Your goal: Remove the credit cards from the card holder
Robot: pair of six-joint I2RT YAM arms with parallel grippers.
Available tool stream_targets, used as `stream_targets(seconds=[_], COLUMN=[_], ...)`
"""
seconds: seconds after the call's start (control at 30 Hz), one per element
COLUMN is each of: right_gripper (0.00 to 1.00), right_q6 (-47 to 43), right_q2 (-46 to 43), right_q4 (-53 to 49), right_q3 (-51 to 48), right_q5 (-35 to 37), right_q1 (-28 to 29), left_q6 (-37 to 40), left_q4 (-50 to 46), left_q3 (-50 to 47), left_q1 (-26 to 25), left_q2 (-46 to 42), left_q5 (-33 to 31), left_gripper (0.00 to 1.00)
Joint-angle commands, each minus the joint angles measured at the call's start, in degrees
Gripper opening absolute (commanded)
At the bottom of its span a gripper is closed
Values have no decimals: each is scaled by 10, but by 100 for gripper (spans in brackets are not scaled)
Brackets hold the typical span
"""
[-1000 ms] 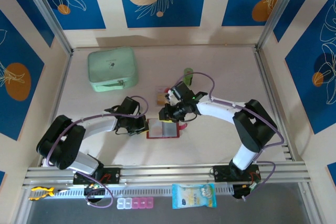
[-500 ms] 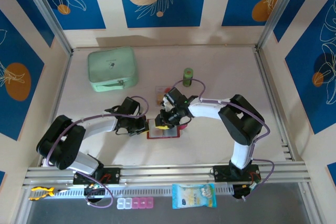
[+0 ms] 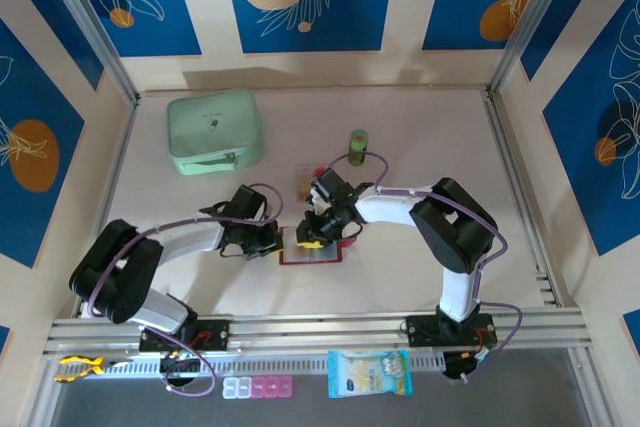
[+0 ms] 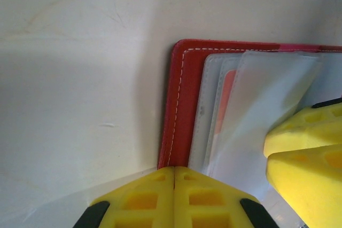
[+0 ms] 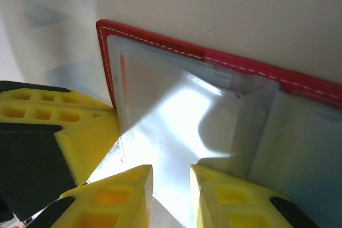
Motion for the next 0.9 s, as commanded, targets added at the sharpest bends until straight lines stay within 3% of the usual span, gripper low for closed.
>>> stream_targets(seconds=[0.0,0.63,0.87], right_gripper=[27,23,22], right_q6=[-10,-17,-2], right_q2=[-14,-42,-47], right_q4=[-42,28,91], right_q3=[-1,-63,-100], right_q5=[22,-50,-87], right_q1=[0,-32,-48], left_q6=[5,4,-18], left_q4=[-26,-46,-13], left_q3=[-4,29,39], left_q1=[-6,-6,-13], left_q2=[-5,-37,-49], left_q5=[-14,-24,1], left_gripper=[1,2,12])
